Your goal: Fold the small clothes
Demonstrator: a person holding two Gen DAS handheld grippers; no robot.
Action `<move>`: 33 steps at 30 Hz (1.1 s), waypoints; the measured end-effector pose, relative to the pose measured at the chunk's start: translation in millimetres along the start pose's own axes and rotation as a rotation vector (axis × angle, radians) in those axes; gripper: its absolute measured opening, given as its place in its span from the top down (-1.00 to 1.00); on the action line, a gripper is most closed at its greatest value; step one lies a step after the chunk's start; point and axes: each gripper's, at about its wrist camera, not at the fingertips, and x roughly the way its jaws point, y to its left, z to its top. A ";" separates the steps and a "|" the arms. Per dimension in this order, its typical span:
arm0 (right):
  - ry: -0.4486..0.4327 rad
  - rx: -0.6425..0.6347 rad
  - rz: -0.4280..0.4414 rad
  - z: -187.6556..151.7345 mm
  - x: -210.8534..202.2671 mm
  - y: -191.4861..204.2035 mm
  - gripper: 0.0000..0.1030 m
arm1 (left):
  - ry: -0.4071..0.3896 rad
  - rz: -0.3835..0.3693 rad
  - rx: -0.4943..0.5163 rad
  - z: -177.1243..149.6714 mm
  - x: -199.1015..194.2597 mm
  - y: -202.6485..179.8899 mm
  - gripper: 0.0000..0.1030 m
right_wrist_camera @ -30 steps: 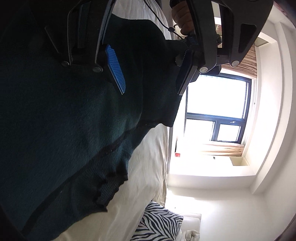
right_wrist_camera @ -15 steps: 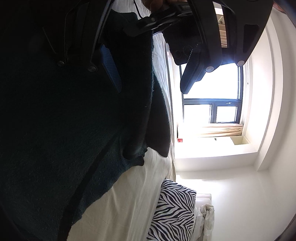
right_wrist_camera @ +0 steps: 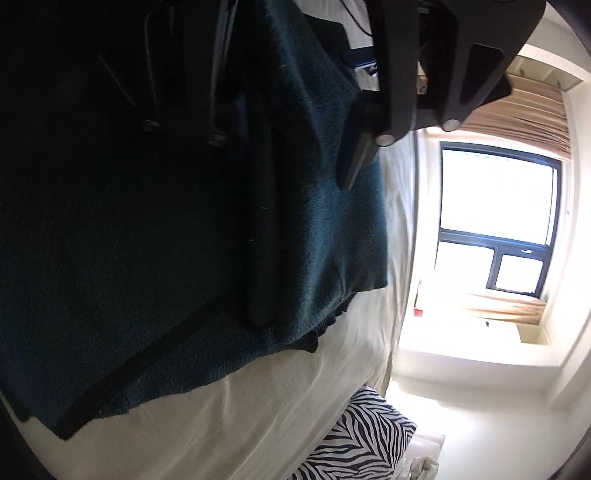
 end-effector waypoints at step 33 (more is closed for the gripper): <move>-0.253 -0.062 -0.179 -30.1 -127.4 -60.0 0.73 | 0.001 0.106 0.130 39.9 22.5 -36.5 -0.37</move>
